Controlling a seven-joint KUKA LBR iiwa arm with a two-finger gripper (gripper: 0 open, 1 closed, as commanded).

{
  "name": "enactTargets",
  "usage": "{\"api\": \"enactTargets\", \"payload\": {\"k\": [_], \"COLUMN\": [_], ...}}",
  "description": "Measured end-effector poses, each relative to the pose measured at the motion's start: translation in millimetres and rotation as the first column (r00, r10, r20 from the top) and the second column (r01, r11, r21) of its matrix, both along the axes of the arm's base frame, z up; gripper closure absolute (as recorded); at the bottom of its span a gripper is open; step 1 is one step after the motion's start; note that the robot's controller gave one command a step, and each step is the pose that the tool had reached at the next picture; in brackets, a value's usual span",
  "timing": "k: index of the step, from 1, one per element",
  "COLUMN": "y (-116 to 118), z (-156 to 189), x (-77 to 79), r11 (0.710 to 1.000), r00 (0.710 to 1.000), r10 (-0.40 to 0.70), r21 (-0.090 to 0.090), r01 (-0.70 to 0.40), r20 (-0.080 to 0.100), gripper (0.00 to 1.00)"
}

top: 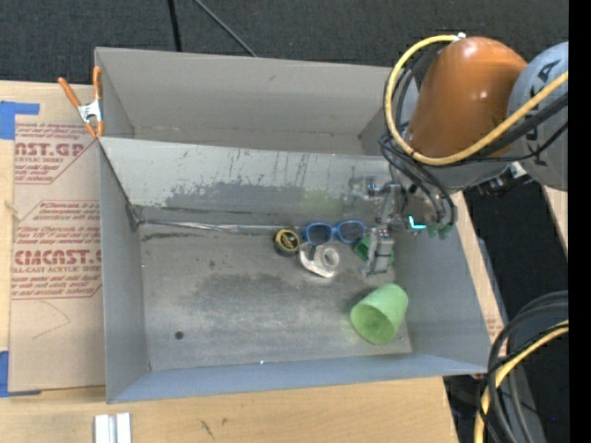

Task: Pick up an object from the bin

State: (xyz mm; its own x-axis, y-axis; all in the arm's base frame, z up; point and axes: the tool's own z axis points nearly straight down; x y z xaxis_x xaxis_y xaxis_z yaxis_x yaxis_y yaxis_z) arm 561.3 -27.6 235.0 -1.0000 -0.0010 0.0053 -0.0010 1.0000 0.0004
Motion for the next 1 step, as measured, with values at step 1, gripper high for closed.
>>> {"api": "enactTargets", "payload": {"k": [1], "y": [-0.2], "z": [-169.0], "x": [26.0], "r11": [0.973], "r00": [0.973], "r10": [-0.231], "r21": [0.0], "r01": [0.231], "r20": [0.002], "gripper": [0.0]}}
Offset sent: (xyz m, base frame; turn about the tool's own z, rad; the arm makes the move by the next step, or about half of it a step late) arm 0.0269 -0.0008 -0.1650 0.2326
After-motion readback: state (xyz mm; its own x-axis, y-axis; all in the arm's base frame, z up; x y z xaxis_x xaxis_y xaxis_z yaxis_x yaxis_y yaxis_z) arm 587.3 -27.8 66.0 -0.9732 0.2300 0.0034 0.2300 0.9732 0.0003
